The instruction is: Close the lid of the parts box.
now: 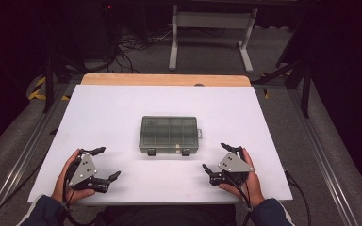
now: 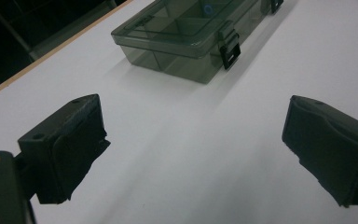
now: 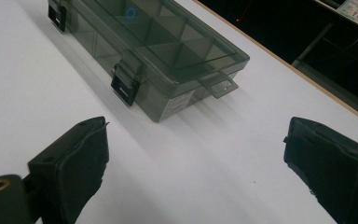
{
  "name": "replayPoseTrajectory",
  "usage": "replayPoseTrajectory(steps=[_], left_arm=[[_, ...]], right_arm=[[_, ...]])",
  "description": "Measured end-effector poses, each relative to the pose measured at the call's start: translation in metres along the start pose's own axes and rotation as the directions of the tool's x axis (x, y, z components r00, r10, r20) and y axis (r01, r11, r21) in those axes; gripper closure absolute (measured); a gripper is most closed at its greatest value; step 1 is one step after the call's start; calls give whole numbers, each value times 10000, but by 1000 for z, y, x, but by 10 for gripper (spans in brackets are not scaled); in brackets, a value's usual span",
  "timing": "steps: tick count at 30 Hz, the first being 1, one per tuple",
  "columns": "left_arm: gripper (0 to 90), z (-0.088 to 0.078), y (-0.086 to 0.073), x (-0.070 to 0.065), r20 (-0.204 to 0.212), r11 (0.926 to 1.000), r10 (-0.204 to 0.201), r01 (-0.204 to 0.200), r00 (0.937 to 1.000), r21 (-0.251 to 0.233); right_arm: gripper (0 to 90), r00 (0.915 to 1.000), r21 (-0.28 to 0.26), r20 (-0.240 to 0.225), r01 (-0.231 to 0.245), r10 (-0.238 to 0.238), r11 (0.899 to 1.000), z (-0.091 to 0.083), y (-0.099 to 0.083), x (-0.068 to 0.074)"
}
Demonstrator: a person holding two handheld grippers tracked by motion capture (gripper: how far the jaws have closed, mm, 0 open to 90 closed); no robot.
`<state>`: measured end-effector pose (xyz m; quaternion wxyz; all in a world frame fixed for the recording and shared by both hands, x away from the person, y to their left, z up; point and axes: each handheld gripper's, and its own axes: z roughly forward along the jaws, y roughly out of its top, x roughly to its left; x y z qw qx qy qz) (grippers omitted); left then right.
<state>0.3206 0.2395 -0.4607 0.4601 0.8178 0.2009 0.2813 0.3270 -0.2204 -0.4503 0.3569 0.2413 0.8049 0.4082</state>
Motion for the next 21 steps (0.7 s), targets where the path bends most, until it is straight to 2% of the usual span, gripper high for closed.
replayPoseTrajectory(steps=[21], left_arm=[[65,2,0,0,49,9999,83,-84,10000,126]], right_arm=[[73,10000,-39,8,-23,24,10000,0,0,-1]])
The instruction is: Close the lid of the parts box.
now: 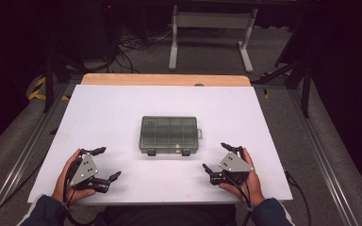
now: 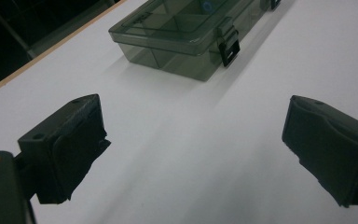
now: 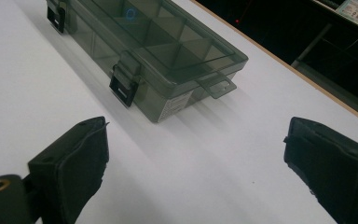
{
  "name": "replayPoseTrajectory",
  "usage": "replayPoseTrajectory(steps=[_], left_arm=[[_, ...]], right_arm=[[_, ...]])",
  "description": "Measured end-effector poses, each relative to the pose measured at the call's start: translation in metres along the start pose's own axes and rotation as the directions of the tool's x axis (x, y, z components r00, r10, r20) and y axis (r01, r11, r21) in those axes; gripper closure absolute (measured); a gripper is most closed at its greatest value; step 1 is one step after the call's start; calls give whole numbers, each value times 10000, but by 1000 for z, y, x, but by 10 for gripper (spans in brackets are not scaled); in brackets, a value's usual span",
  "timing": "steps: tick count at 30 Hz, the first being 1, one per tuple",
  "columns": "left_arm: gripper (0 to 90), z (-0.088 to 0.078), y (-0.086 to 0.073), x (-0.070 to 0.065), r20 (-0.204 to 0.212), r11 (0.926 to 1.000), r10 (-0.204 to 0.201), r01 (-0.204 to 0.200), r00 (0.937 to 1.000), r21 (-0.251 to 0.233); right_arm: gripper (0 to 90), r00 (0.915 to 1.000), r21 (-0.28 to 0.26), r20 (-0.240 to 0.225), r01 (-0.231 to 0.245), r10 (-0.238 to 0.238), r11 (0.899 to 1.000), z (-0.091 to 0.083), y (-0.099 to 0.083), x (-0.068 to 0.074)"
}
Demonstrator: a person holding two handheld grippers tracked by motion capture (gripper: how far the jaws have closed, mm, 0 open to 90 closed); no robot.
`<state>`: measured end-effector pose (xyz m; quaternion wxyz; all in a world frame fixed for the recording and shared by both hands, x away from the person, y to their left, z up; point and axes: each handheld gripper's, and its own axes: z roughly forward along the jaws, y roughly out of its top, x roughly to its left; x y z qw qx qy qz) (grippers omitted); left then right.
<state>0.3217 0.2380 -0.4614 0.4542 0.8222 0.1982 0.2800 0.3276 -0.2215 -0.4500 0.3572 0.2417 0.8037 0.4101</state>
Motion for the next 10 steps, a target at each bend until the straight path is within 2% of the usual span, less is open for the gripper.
replayPoseTrajectory(steps=[10], left_arm=[[66,2,1,0,0,10000,6,-6,10000,50]], right_arm=[[70,9999,-30,-76,-132,132,9999,0,-1,-3]])
